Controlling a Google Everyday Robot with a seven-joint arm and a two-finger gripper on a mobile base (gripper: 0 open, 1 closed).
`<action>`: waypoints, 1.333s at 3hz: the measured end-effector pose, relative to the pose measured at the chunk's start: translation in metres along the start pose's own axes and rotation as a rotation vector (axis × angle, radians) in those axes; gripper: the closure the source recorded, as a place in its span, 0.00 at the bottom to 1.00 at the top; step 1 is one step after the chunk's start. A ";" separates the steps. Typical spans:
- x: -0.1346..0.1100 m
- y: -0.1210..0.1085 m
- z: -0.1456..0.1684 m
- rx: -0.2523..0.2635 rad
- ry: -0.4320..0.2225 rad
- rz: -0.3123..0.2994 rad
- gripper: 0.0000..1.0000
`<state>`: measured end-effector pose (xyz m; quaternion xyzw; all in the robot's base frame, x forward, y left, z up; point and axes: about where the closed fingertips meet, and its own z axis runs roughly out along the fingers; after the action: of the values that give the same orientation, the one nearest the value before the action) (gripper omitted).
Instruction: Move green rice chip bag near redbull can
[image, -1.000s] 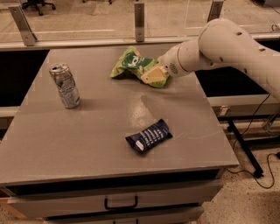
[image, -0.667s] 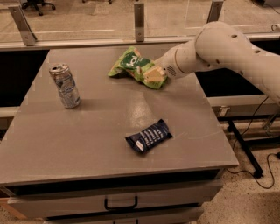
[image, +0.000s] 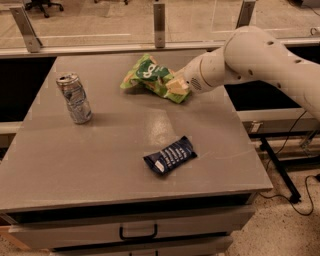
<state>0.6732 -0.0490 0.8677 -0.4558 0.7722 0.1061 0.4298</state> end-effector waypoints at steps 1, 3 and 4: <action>-0.022 0.022 -0.028 -0.079 -0.056 -0.016 1.00; -0.051 0.062 -0.061 -0.219 -0.119 -0.036 1.00; -0.050 0.075 -0.060 -0.236 -0.099 -0.039 1.00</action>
Offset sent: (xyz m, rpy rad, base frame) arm -0.1167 0.0448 0.1056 0.1918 0.0603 0.3341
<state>0.5904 -0.0098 0.9254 -0.5124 0.7232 0.2102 0.4126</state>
